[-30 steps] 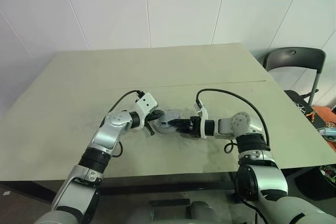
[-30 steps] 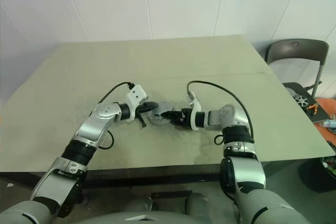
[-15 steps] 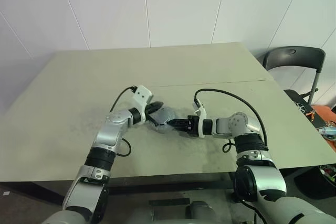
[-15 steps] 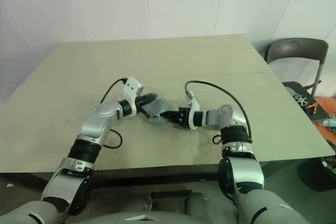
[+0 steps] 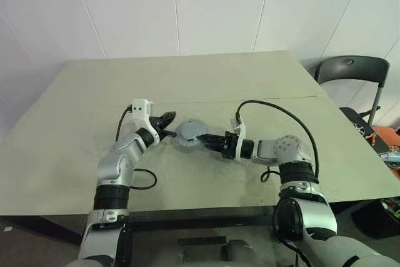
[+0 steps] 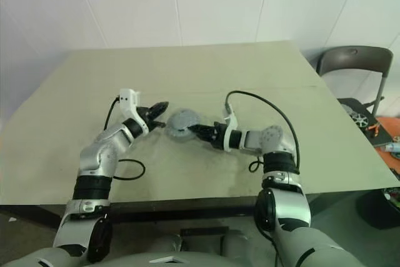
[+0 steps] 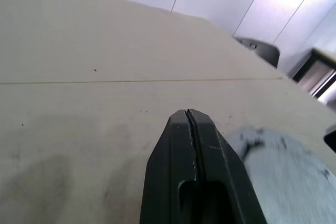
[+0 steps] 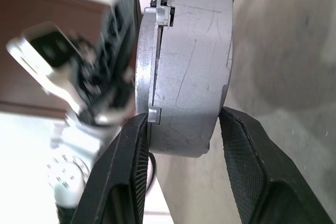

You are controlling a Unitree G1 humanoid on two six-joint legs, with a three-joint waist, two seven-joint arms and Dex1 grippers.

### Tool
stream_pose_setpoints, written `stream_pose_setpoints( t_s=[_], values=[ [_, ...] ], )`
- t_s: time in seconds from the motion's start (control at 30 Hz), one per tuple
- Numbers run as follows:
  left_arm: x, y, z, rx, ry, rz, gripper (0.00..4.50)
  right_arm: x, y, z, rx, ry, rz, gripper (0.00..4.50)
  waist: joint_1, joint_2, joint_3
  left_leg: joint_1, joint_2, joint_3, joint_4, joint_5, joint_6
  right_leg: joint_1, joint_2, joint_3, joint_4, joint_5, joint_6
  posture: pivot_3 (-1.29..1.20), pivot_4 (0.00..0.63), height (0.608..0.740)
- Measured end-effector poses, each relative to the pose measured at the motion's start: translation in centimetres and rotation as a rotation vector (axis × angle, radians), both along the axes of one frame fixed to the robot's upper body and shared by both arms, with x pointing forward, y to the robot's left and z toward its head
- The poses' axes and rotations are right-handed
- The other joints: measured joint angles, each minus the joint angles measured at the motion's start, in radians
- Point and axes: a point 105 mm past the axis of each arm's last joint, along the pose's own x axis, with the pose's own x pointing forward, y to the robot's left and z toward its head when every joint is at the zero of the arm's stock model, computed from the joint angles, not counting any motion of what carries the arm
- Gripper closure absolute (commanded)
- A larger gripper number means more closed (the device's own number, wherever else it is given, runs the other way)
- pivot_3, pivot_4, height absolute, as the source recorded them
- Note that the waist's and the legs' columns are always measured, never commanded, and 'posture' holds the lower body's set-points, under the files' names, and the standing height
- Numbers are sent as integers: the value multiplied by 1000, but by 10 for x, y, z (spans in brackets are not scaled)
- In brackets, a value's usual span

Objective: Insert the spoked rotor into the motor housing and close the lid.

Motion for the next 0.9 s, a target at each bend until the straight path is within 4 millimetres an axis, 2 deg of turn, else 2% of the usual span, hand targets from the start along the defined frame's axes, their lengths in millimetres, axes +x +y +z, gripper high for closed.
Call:
stream_pose_setpoints(
  t_s=[0.17, 0.27, 0.4, 0.63, 0.77, 0.9],
  values=[
    [-6, 18, -8, -156, 61, 92, 4500, 1, -1, 4, 83, 8, -50, 2784, 0, 0, 0, 0, 0, 0, 0, 0, 0, 0, 0, 0, 0, 0, 0, 0, 0, 740],
    [-7, 30, -8, -221, 68, 149, 3914, 3, 1, 12, 137, -8, -72, 2784, 1, 0, 0, 0, 0, 0, 0, 0, 0, 0, 0, 0, 0, 0, 0, 0, 0, 740],
    [-9, 36, -3, -275, 63, 164, 2536, 9, -1, 18, 187, -32, -118, 2784, 3, 0, 0, 0, 0, 1, 1, 0, 0, 1, 0, 0, 0, 0, 0, 0, 0, 740],
    [-11, 31, 6, -355, 64, 135, 124, 10, 1, 25, 241, -48, -132, 2784, -1, 0, 0, 0, 0, 1, 0, 0, 0, 0, 0, 0, 0, 0, 0, 0, 0, 740],
    [-15, 24, 5, -415, 107, 87, 53, 10, 2, 28, 255, -54, -126, 2784, -1, 0, 0, 0, 0, 1, 0, 0, 0, 1, 0, 0, 0, 0, 0, 0, 0, 740],
    [-27, 2, 3, -467, 176, -45, 53, 9, 4, 30, 249, -66, -117, 2784, -1, 0, 0, 0, 0, 1, 0, 0, 0, 0, 0, 0, -1, 0, 0, 0, 0, 740]
  ],
)
